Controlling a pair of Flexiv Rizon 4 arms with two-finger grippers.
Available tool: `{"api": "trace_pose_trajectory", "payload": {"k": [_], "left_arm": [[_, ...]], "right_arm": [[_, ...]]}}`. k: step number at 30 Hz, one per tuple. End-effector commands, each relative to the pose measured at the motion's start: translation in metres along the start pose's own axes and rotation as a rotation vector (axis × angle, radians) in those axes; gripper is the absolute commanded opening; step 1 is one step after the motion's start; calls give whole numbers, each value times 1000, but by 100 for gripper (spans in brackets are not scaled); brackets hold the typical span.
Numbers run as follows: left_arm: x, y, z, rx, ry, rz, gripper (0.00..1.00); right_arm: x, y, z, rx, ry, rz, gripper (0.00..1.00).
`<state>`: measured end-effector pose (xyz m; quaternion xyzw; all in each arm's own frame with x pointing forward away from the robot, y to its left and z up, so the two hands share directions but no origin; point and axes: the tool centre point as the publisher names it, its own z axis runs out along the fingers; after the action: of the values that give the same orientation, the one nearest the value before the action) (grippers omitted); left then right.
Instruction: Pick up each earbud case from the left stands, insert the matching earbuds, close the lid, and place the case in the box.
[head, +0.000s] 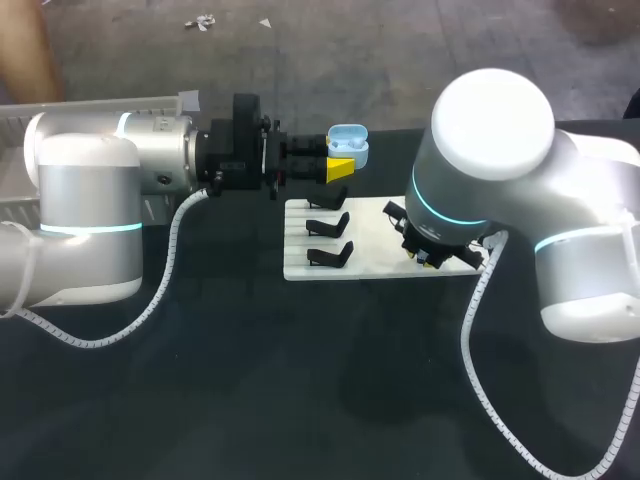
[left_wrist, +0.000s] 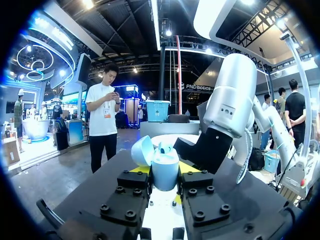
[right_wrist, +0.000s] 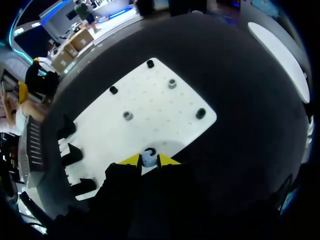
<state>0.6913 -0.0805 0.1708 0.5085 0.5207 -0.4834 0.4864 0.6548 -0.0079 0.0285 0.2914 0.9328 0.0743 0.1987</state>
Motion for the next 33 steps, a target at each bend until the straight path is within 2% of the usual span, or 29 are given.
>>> {"api": "trace_pose_trajectory", "payload": {"k": [1, 8, 17, 23, 33], "left_arm": [[1, -1, 0, -5, -5, 5, 0], [1, -1, 0, -5, -5, 5, 0], [1, -1, 0, -5, -5, 5, 0], [1, -1, 0, -5, -5, 5, 0], [1, -1, 0, -5, -5, 5, 0]], "right_arm": [[-1, 3, 2, 7, 2, -2, 0], [-1, 1, -2, 12, 4, -5, 0], [3, -3, -28, 7, 20, -32, 0], [12, -3, -53, -13, 100, -154, 0], [21, 5, -100, -20, 141, -381, 0]]}}
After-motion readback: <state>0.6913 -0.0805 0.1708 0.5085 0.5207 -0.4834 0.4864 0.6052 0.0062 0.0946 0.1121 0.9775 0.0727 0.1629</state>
